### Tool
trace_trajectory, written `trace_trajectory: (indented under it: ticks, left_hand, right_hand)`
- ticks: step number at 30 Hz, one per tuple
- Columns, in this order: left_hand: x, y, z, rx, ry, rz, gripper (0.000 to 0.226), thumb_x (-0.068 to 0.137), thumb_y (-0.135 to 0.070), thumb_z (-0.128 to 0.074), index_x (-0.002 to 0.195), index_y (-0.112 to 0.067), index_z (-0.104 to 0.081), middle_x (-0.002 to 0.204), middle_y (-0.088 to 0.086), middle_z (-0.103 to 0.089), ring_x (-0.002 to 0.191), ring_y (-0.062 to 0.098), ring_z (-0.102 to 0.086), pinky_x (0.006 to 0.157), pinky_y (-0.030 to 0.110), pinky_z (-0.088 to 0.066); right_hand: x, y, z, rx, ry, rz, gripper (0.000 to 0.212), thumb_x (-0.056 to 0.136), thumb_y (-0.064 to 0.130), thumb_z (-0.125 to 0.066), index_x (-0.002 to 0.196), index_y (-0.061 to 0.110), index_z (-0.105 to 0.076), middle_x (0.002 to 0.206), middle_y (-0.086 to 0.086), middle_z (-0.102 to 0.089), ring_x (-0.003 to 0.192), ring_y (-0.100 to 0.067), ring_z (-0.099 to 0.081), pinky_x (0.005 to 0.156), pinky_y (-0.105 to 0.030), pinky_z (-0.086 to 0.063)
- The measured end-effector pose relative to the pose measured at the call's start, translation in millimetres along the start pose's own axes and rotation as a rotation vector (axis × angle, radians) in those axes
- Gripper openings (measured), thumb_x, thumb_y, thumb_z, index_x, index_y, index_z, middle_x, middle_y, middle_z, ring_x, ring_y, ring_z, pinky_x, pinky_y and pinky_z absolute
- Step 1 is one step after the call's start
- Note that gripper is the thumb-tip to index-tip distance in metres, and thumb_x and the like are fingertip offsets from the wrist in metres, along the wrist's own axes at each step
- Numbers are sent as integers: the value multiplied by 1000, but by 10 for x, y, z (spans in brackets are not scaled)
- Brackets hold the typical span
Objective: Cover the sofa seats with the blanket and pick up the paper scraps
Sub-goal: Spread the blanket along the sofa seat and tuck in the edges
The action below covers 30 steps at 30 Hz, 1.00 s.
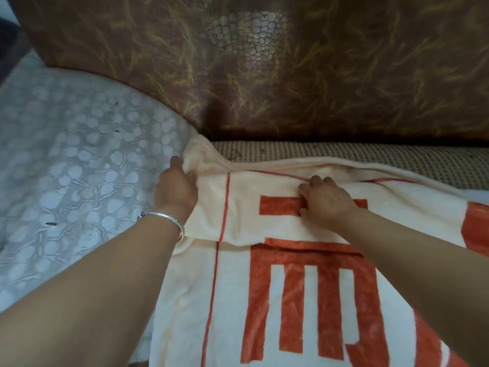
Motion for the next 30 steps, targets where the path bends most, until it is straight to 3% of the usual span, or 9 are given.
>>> trace_trajectory:
  ticks: [4,7,12,16,20,24,26,28,30]
  left_hand:
    - [-72,406,-321,-216,363,313,70,86,-45,-58,138,-3,-38,133,18,-53,119,35,-53,103,39,-42]
    - [-289,639,-481,-370,630,504,58,79,-25,-71,128,-5,-50,121,15,-61,110,33,-59,102,45,-45]
    - [-135,526,-369,199,476,149,42,91,-20,-55,128,-2,-46,128,17,-54,118,33,-52,97,35,-42]
    - [-149,442,-450,338,444,66,46,96,-22,-46,134,0,-35,135,21,-46,124,35,-47,99,37,-38]
    - [-173,439,-383,438,400,30,43,95,-28,-49,128,-2,-41,127,18,-54,116,34,-54,93,38,-42]
    - [-233,393,-221,545,308,-63,61,92,-35,-52,139,-6,-25,128,17,-49,113,36,-54,86,40,-44]
    - [-277,188,-83,552,114,-298,53,89,-29,-57,131,-2,-37,121,20,-48,104,39,-54,80,44,-46]
    - [-519,-103,-54,504,-48,-717,30,85,-26,-56,104,-3,-56,98,17,-57,84,36,-58,69,43,-50]
    - [-844,-207,-185,494,31,-994,31,80,-39,-48,92,-12,-55,84,8,-58,71,28,-59,61,36,-51]
  right_hand:
    - [-25,29,7,7,-5,-50,32,90,21,-51,121,12,-49,126,-11,-45,117,-29,-42,92,-41,-43]
    - [-29,54,20,21,-1,-79,32,90,17,-47,121,11,-49,126,-11,-45,116,-29,-42,92,-41,-43]
    - [-3,107,-43,-11,55,-117,38,90,20,-48,127,10,-48,131,-13,-43,123,-31,-39,98,-40,-43]
    - [-15,165,-132,-106,136,-175,54,90,27,-52,138,7,-39,140,-15,-34,130,-31,-33,99,-43,-42]
    - [-57,193,-221,-113,196,-174,68,87,37,-57,143,6,-33,142,-14,-30,131,-31,-30,101,-45,-43]
    - [-235,122,-335,-48,352,-69,106,78,57,-63,153,14,-2,159,-15,3,146,-35,-2,115,-48,-24]
    - [-361,53,-372,4,421,-33,112,73,58,-68,152,22,3,159,-7,14,147,-31,9,118,-49,-15]
    - [-478,25,-425,-4,444,7,115,73,53,-71,152,22,6,159,-5,18,147,-28,13,120,-47,-11]
    - [-568,30,-469,-83,410,45,108,79,42,-69,152,17,5,159,-9,16,147,-29,11,120,-45,-15]
Point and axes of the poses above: each hand's wrist, its own x-axis towards the middle knuckle, its own z-axis out of the back of the hand, y = z × x, the point moved 9 cm from there along x, towards the middle knuckle
